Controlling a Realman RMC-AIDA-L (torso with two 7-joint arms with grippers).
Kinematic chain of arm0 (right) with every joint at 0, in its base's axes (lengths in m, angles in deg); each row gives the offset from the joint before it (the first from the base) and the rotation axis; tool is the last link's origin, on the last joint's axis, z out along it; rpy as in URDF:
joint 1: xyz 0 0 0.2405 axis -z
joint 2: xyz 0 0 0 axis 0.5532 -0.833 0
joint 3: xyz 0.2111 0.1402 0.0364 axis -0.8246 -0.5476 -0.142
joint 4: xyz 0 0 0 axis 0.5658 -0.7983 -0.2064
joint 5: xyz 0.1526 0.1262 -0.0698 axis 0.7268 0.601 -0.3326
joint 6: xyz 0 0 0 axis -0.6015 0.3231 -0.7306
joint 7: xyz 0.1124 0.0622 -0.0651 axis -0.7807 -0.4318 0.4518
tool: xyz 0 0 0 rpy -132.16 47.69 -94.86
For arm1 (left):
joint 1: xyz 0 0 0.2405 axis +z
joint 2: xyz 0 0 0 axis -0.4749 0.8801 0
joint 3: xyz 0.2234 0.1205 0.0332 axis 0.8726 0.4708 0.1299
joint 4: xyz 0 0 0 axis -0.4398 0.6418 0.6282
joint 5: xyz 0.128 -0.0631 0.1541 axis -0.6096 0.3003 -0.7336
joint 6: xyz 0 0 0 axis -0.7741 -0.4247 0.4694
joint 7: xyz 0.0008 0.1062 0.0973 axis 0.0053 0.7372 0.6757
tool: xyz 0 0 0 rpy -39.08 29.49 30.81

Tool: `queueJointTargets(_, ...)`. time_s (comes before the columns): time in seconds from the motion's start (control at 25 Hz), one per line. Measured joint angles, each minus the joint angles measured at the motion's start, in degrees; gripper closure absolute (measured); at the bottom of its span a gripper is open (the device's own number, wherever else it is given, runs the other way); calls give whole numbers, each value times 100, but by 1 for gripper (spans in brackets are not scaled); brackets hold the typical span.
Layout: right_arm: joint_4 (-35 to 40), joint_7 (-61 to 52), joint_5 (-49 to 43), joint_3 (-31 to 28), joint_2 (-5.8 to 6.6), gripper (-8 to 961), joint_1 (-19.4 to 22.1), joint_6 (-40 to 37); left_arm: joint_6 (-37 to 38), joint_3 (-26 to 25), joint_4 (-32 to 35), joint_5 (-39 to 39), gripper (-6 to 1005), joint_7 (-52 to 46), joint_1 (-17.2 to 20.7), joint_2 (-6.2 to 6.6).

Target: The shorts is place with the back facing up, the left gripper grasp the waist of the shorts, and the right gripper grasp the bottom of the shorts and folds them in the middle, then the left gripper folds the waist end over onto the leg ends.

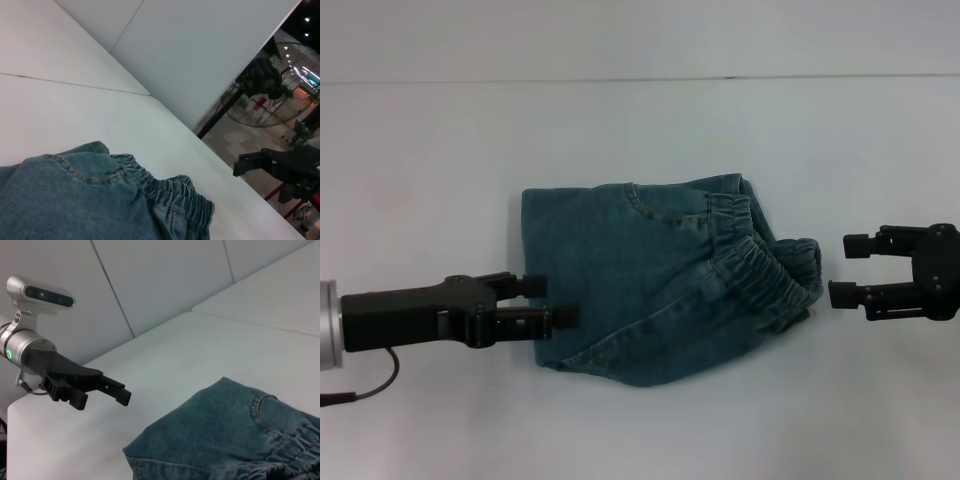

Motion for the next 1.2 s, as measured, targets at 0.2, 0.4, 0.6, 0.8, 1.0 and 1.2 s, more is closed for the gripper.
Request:
queueJointTargets(0.2, 0, 0, -25, 13, 0, 68, 1, -16, 24, 0, -7, -5, 63, -2, 0, 0)
queueJointTargets(0.4, 2, -1, -25, 56, -5, 68, 9, -12, 40, 4, -9, -5, 63, -3, 0, 0)
queueJointTargets(0.6, 6, -4, -25, 82, -8, 68, 8, 4, 44, 2, -9, -5, 63, 10, -5, 0)
queueJointTargets(0.8, 7, -4, -26, 131, -9, 68, 7, 4, 18, 7, -9, -5, 63, 20, -44, 0)
queueJointTargets(1.0, 2, -4, -30, 165, -11, 68, 1, 8, 8, 31, -9, -5, 63, 28, -89, 4)
queueJointTargets(1.2, -1, -4, -34, 248, -18, 68, -1, 31, 2, 34, -9, -5, 63, 30, -101, 9)
